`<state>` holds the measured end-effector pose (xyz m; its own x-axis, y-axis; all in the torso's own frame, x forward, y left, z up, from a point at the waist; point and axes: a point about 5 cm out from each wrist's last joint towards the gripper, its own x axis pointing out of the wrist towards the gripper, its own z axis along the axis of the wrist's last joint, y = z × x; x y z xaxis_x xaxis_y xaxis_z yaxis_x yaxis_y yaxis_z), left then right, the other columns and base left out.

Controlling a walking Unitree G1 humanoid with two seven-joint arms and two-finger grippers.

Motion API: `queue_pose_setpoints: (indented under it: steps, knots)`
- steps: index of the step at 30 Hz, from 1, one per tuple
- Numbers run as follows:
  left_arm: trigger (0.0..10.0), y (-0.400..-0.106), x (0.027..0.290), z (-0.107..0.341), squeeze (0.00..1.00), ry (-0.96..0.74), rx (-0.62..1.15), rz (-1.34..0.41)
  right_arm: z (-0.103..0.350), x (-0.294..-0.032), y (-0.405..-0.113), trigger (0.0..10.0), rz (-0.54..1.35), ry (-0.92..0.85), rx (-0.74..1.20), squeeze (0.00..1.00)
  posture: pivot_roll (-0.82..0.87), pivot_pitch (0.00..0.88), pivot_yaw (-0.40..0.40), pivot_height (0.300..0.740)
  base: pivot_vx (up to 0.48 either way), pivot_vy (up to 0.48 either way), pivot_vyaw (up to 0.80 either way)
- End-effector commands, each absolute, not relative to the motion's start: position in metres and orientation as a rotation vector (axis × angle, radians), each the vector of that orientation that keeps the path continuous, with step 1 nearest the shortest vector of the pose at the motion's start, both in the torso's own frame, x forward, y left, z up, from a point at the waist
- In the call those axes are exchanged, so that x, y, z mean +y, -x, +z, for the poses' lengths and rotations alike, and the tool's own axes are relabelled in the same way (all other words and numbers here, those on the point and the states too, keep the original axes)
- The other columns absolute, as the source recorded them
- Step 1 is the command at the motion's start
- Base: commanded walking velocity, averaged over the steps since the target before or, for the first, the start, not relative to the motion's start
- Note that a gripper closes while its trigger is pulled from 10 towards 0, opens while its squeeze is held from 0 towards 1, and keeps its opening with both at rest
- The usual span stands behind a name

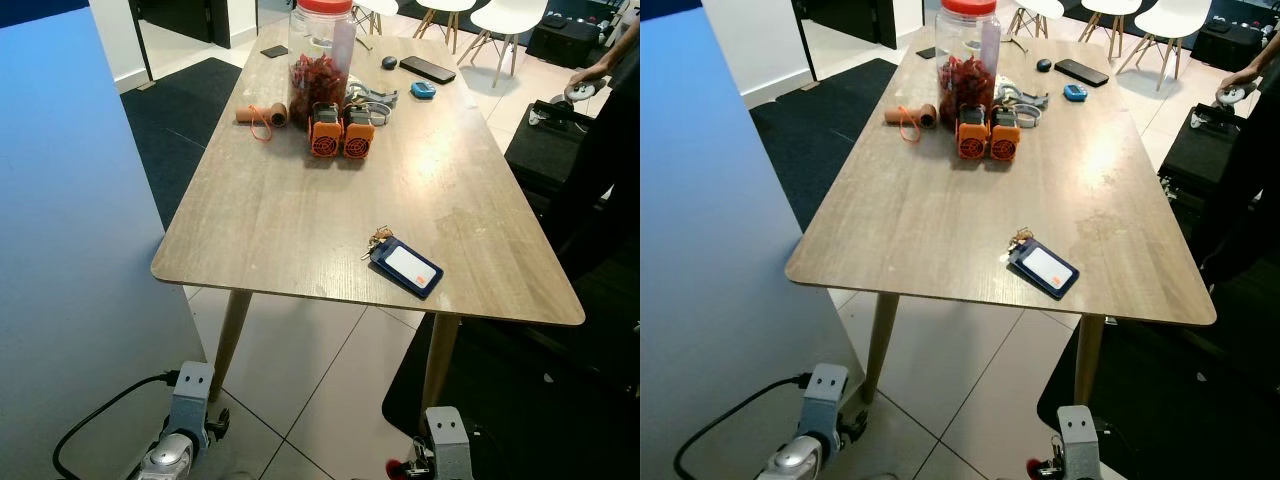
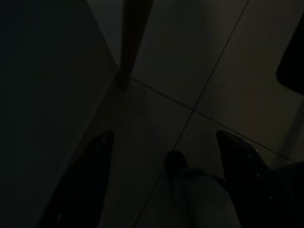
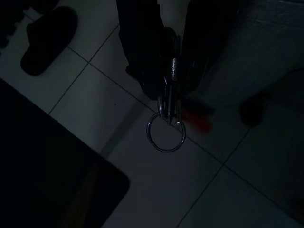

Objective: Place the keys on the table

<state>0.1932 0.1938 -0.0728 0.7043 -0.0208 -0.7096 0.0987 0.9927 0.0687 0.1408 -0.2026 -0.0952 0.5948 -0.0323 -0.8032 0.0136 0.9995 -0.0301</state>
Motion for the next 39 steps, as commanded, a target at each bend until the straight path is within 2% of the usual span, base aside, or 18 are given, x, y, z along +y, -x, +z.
queue_pose_setpoints:
  steps: [1,7,8,12,15,17,22,23,24,25,26,28,29,30,32,34,37,39]
  knots:
    - [10.0,-0.196,0.195,-0.070,0.00,-0.130,0.767,-0.082,-0.093,-0.212,-0.140,10.0,-0.067,0.018,0.917,0.00,0.06,0.040,-0.044,0.740,0.000,0.000,0.00]
    - [10.0,-0.211,0.193,-0.060,0.00,-0.144,0.684,-0.094,-0.074,-0.273,-0.137,10.0,-0.361,0.043,0.786,0.00,0.07,0.041,-0.045,0.740,0.000,0.000,0.00]
    - [10.0,-0.211,0.193,-0.060,0.00,-0.144,0.684,-0.094,-0.074,-0.273,-0.137,10.0,-0.361,0.043,0.786,0.00,0.07,0.041,-0.045,0.740,0.000,0.000,0.00]
    - [10.0,-0.214,0.192,-0.056,0.00,-0.145,0.645,-0.105,-0.031,-0.345,-0.143,10.0,-0.663,0.083,0.548,0.00,0.07,0.036,-0.045,0.740,0.000,0.000,0.00]
    - [10.0,-0.214,0.191,-0.056,0.00,-0.145,0.643,-0.106,-0.022,-0.356,-0.145,10.0,-0.700,0.090,0.506,0.00,0.06,0.035,-0.044,0.740,0.000,0.000,0.00]
    - [10.0,-0.213,0.190,-0.057,0.00,-0.146,0.641,-0.113,0.015,-0.385,-0.166,10.0,-0.764,0.104,0.348,0.00,0.06,0.026,-0.043,0.740,0.000,0.000,0.00]
    - [10.0,-0.213,0.189,-0.056,0.00,-0.145,0.638,-0.120,0.060,-0.403,-0.200,10.0,-0.763,0.106,0.165,0.00,0.06,0.023,-0.048,0.740,0.000,0.000,0.00]
    - [10.0,-0.213,0.189,-0.056,0.00,-0.145,0.638,-0.120,0.060,-0.403,-0.200,10.0,-0.763,0.106,0.165,0.00,0.06,0.023,-0.048,0.740,0.000,0.000,0.00]
    - [10.0,-0.213,0.188,-0.056,0.00,-0.142,0.635,-0.120,0.081,-0.400,-0.225,10.0,-0.706,0.085,0.084,0.00,0.06,0.022,-0.050,0.740,0.000,0.000,0.00]
    - [10.0,-0.213,0.188,-0.056,0.00,-0.142,0.635,-0.120,0.081,-0.400,-0.225,10.0,-0.706,0.085,0.084,0.00,0.06,0.022,-0.050,0.740,0.000,0.000,0.00]
    - [10.0,-0.214,0.188,-0.056,0.00,-0.138,0.632,-0.119,0.103,-0.390,-0.252,10.0,-0.619,0.060,-0.005,0.00,0.07,0.018,-0.054,0.740,0.000,0.000,0.00]
    - [10.0,-0.214,0.188,-0.055,0.00,-0.136,0.630,-0.118,0.117,-0.383,-0.268,10.0,-0.559,0.044,-0.058,0.00,0.07,0.018,-0.055,0.740,0.000,0.000,0.00]
    - [10.0,-0.214,0.189,-0.055,0.00,-0.133,0.628,-0.116,0.137,-0.362,-0.292,10.0,-0.424,0.004,-0.133,0.00,0.07,0.017,-0.057,0.740,0.000,0.000,0.00]
    - [10.0,-0.214,0.189,-0.055,0.00,-0.133,0.628,-0.116,0.137,-0.362,-0.292,10.0,-0.424,0.004,-0.133,0.00,0.07,0.017,-0.057,0.740,0.000,0.000,0.00]
    - [10.0,-0.214,0.189,-0.055,0.00,-0.131,0.626,-0.112,0.160,-0.318,-0.324,10.0,-0.161,-0.030,-0.194,0.00,0.07,0.017,-0.057,0.740,0.000,0.000,0.00]
    - [10.0,-0.214,0.189,-0.055,0.00,-0.131,0.626,-0.112,0.160,-0.318,-0.324,10.0,-0.161,-0.030,-0.194,0.00,0.07,0.017,-0.057,0.740,0.000,0.000,0.00]
    - [10.0,-0.213,0.189,-0.055,0.00,-0.127,0.622,-0.111,0.168,-0.268,-0.343,10.0,0.105,-0.009,-0.155,0.00,0.08,0.020,-0.057,0.740,0.000,0.000,0.00]
    - [10.0,-0.213,0.189,-0.055,0.00,-0.127,0.621,-0.112,0.166,-0.257,-0.346,10.0,0.173,0.010,-0.127,0.00,0.08,0.021,-0.058,0.740,0.000,0.000,0.00]
